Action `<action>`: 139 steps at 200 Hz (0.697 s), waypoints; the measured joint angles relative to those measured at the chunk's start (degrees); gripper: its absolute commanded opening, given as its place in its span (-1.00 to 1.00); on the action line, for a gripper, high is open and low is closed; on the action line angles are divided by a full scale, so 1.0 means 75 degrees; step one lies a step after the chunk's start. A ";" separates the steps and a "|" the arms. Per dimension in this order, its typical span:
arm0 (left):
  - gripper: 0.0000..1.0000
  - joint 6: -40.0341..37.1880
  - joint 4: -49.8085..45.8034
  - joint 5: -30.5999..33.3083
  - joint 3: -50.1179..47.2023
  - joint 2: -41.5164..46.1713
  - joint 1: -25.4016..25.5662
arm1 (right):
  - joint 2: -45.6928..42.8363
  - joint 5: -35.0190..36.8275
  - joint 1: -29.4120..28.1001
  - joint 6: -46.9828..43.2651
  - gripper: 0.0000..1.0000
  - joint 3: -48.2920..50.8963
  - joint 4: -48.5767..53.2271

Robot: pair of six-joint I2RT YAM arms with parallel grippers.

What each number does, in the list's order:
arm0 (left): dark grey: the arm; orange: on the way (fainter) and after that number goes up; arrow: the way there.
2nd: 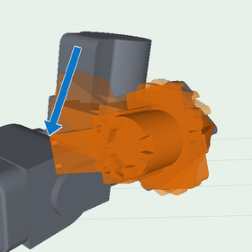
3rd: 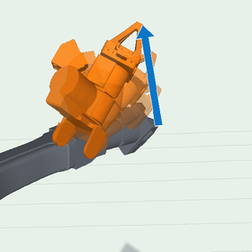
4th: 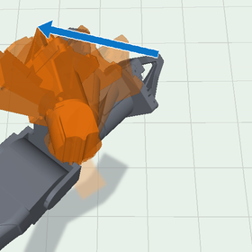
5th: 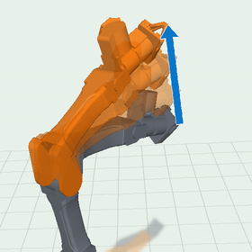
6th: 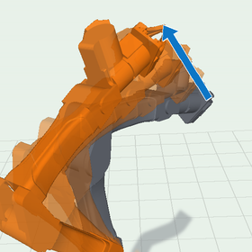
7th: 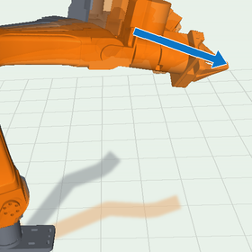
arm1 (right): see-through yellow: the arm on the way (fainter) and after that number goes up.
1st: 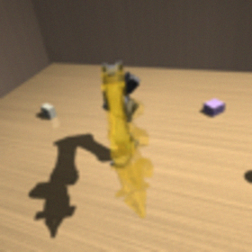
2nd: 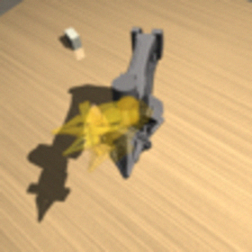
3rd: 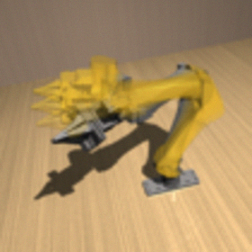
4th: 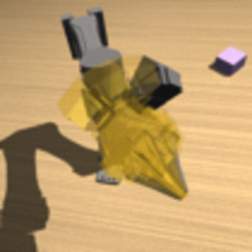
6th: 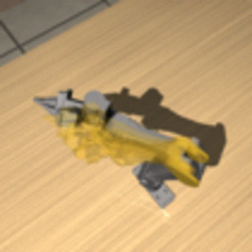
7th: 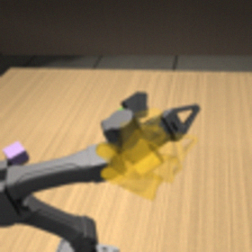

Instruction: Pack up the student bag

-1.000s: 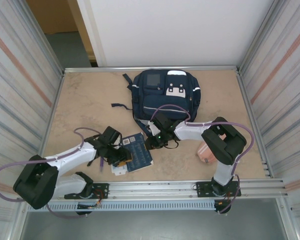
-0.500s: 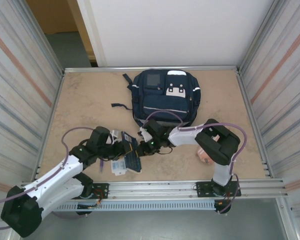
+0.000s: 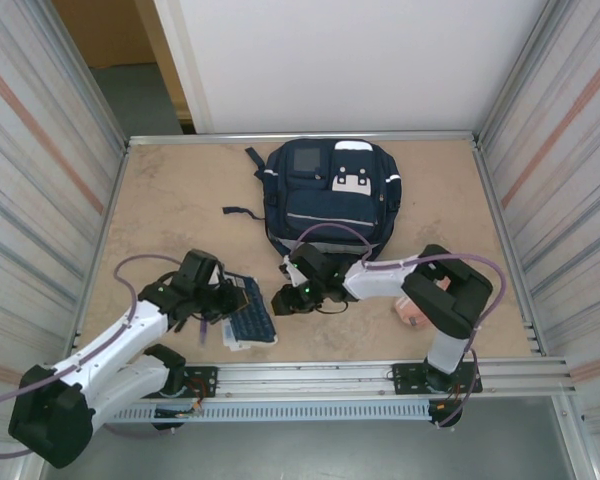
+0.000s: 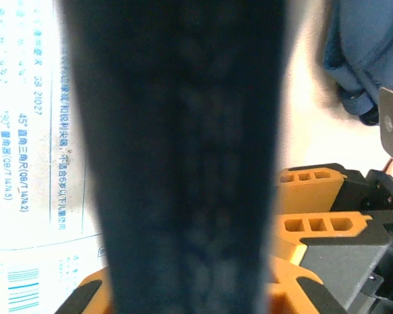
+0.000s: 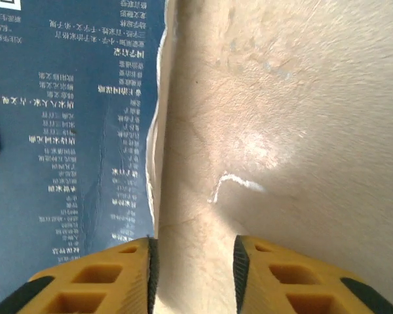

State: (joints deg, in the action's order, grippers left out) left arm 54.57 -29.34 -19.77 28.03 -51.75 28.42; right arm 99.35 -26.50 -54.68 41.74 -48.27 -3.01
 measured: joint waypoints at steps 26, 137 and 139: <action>-0.99 -0.0128 -0.0248 -0.0099 0.0370 0.0006 -0.0140 | -0.1037 0.0793 -0.0029 -0.0341 0.00 0.0350 0.0160; -1.00 0.1285 -0.1868 -0.0615 0.2702 0.0163 -0.0248 | -0.5939 0.4156 -0.3136 -0.7749 0.98 0.1408 -0.0344; -1.00 0.1314 -0.1894 -0.0621 0.2699 0.0175 -0.0248 | -0.5910 0.4211 -0.3142 -0.7801 0.98 0.1405 -0.0350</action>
State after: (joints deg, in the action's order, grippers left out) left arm 64.42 -43.55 -24.43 48.27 -50.43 26.57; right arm 55.02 5.08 -78.24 -16.78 -37.74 -5.63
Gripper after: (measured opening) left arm 0.133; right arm 0.991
